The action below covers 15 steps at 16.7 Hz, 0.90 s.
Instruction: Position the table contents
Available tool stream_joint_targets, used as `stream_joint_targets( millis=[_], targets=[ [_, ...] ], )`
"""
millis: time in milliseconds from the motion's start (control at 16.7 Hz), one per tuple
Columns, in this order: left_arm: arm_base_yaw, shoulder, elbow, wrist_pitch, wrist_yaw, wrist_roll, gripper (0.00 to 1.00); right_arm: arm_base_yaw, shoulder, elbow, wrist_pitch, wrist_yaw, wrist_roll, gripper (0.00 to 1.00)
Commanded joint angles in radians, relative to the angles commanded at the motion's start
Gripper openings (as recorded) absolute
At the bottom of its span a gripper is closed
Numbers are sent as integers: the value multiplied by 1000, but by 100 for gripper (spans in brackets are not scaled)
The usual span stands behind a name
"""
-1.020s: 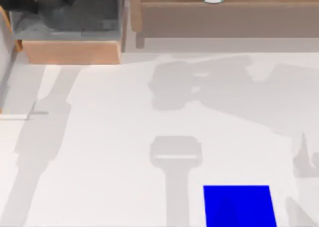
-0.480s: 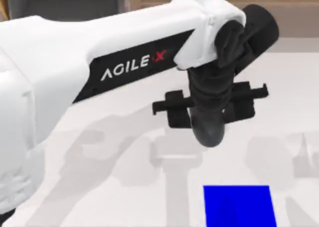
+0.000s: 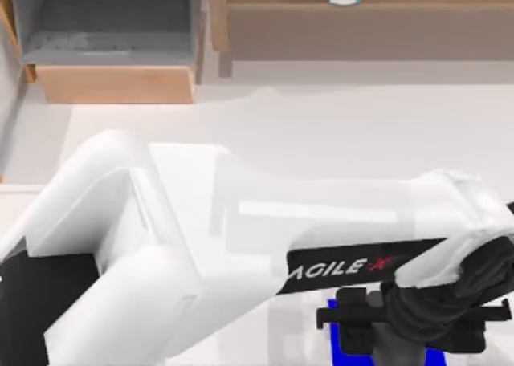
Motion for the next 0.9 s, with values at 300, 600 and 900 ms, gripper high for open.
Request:
stream_joint_targets(
  millis=[300, 600, 900],
  targets=[
    [-1, -2, 0, 0, 0, 0, 0, 0, 0, 0, 0, 0, 0, 100],
    [-2, -8, 5, 1, 0, 0, 0, 0, 0, 0, 0, 0, 0, 100],
    [-3, -24, 18, 5, 0, 1, 0, 0, 0, 0, 0, 0, 0, 100]
  ],
)
